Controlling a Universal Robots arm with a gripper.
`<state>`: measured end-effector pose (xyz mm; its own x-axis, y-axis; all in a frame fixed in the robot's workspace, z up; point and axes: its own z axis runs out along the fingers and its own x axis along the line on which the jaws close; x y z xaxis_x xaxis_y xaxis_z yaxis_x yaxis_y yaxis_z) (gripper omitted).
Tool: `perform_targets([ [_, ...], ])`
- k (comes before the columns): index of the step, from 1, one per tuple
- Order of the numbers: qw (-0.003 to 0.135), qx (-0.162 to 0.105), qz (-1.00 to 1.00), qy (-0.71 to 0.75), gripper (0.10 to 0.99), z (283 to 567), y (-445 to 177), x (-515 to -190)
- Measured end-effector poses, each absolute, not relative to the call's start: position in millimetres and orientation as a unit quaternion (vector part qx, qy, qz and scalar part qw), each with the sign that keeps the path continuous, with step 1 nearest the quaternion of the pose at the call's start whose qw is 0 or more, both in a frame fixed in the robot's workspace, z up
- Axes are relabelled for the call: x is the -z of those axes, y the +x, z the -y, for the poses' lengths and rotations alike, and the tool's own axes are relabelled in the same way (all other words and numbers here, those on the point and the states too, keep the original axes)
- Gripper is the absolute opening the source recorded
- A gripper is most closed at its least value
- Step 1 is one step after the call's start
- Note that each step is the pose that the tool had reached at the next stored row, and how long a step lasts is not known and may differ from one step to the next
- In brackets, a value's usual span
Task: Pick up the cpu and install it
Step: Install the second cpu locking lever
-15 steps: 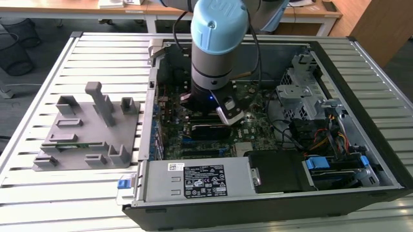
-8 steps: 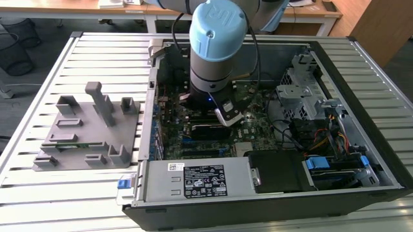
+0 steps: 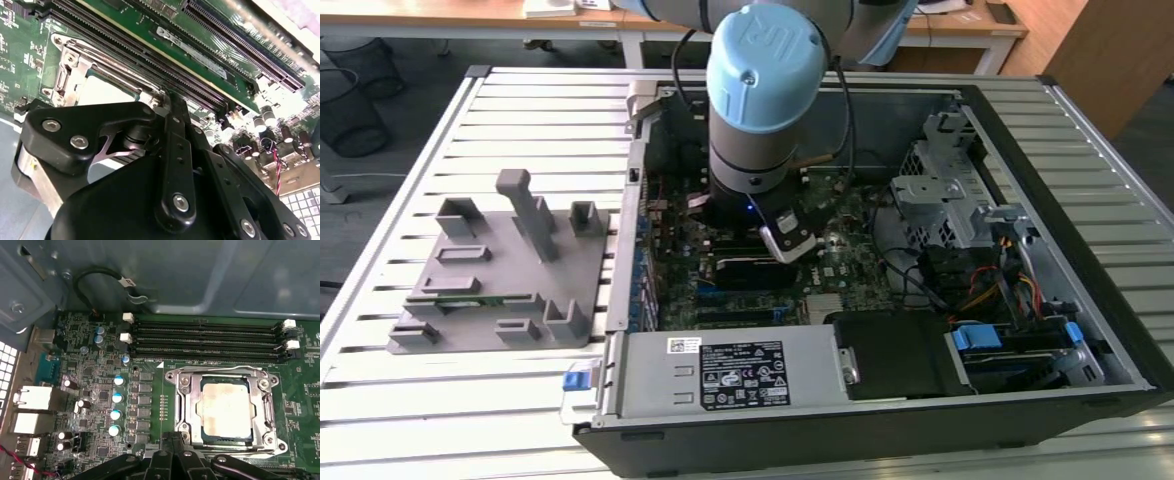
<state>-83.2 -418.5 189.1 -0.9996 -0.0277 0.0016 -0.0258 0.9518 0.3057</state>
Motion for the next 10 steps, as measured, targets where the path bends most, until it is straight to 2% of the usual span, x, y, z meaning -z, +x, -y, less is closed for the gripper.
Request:
perform_targets([
  [10, 0.003, 0.155, 0.988, 0.013, 0.106, 418.6, -83.2, -216.1],
])
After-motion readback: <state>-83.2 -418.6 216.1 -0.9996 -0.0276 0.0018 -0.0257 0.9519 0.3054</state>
